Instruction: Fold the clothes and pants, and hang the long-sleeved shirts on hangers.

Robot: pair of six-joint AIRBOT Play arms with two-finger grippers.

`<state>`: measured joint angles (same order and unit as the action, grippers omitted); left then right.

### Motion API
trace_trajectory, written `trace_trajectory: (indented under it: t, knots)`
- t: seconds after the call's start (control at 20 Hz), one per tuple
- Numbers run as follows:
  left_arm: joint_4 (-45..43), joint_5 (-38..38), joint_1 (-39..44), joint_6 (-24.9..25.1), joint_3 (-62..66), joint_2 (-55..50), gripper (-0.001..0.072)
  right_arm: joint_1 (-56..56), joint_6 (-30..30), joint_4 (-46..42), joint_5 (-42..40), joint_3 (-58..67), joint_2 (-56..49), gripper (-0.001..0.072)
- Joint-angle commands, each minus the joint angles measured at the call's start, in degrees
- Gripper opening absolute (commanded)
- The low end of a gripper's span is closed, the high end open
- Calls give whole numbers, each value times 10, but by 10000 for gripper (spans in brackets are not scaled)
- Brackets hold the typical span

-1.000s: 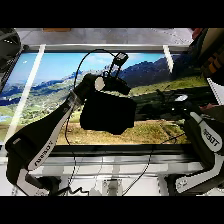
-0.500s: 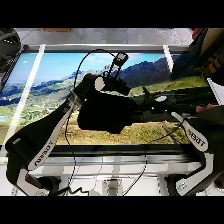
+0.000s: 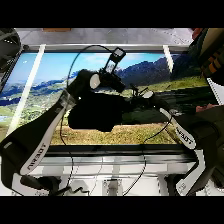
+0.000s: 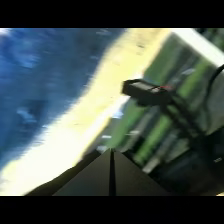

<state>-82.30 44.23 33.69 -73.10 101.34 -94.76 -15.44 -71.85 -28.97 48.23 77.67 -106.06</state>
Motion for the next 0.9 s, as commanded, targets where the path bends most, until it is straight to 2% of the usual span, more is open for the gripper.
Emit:
trace_trajectory:
  t: [0.0,0.15,0.4,0.65,0.85]
  knots:
    - [-102,4,-32,0,1,49,9,16,-5,2,-8,61,7,12]
    - [-165,31,-81,-2,1,100,9,66,-6,3,5,94,41,12]
    - [-167,83,-173,-3,0,177,9,204,-17,6,75,103,135,13]
    - [-167,117,-219,-2,0,216,9,386,-65,-1,145,103,253,13]
    - [-167,154,-224,-2,0,219,10,571,-137,-39,182,103,358,13]
